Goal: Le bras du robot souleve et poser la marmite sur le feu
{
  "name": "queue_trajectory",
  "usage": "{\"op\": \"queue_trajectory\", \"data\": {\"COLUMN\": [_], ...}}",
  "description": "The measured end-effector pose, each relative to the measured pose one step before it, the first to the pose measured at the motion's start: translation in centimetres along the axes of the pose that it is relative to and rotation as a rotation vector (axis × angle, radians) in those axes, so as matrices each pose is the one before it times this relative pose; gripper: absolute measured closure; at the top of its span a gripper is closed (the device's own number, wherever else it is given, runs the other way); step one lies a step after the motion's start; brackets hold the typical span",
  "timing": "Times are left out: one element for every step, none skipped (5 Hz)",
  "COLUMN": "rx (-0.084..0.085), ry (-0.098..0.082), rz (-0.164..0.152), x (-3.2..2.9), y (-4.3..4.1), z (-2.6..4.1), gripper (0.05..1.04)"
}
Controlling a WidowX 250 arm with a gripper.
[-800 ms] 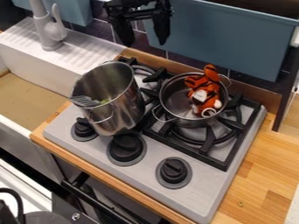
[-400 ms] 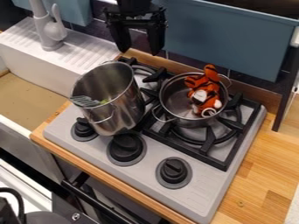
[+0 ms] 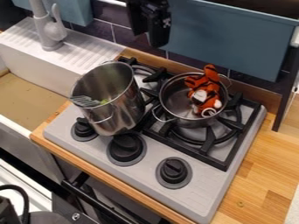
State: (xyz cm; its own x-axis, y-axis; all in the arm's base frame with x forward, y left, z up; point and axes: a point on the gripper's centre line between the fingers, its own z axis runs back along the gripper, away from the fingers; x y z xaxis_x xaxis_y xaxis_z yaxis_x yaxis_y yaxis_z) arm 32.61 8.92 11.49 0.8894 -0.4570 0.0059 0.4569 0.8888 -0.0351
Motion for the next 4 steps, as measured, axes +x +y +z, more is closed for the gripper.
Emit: {"op": "queue_trajectory", "data": {"rx": [-0.0307, -0.0011, -0.0222, 0.0075], "ry": [0.0390, 0.0073, -0.0167, -0.0371], "rz": [-0.2381, -0.1759, -0.0507, -0.0581], "x": [-1.694, -2.186, -1.703, -1.777], "y": [0.560, 0.396, 0.059, -0.281], "z": [0.164, 0.927, -0.189, -0.297], "gripper": [0.083, 0.083, 0.083, 0.083]}}
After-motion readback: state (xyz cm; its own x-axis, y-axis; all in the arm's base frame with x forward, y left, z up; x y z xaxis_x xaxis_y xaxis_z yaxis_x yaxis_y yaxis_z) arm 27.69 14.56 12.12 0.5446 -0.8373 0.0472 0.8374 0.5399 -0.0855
